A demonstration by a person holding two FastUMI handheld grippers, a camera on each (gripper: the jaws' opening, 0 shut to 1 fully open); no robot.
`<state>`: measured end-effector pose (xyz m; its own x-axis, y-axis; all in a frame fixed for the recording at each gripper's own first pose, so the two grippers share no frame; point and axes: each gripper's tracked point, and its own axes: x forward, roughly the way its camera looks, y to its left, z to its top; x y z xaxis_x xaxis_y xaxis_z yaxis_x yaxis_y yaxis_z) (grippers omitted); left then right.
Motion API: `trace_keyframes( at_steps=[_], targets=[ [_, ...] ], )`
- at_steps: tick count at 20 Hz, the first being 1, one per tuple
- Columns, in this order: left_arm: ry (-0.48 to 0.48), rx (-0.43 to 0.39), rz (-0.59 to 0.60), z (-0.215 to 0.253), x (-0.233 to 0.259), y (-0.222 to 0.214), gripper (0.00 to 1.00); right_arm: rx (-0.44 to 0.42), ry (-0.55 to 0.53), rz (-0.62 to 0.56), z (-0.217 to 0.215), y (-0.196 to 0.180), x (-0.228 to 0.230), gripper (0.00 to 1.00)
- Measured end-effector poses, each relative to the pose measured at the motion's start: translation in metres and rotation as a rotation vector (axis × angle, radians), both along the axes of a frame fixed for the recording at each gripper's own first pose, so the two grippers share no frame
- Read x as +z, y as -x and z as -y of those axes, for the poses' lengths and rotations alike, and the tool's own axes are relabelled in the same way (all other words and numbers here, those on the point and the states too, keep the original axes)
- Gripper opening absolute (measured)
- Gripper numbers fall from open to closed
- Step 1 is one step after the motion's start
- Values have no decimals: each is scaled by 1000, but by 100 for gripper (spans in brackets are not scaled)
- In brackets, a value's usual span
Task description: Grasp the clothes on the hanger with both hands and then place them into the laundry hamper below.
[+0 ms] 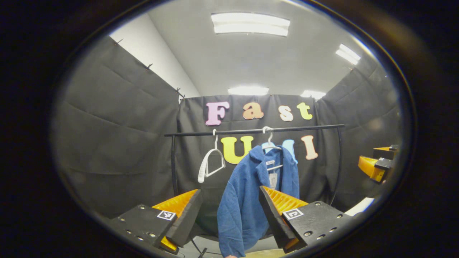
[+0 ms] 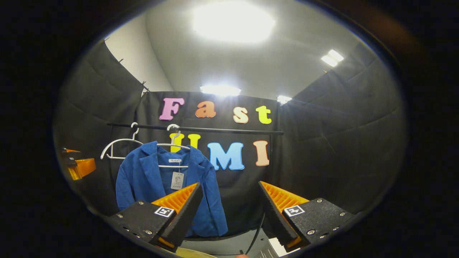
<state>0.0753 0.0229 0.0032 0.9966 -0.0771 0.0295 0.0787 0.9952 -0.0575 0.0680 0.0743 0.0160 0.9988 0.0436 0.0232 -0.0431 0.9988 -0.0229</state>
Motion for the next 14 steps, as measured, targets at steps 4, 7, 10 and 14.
trace_keyframes(
  at_steps=[4,7,10,14],
  targets=[
    [-9,6,11,19,6,-10,92,56,-15,-4,-11,-25,-1,95],
    [-18,16,6,36,5,-24,92,97,-37,-13,-18,-47,-4,95],
    [-19,21,0,51,6,-38,92,128,-51,-18,-21,-68,-6,95],
    [-13,35,5,71,7,-57,92,171,-73,-21,-29,-93,-8,95]
  ],
)
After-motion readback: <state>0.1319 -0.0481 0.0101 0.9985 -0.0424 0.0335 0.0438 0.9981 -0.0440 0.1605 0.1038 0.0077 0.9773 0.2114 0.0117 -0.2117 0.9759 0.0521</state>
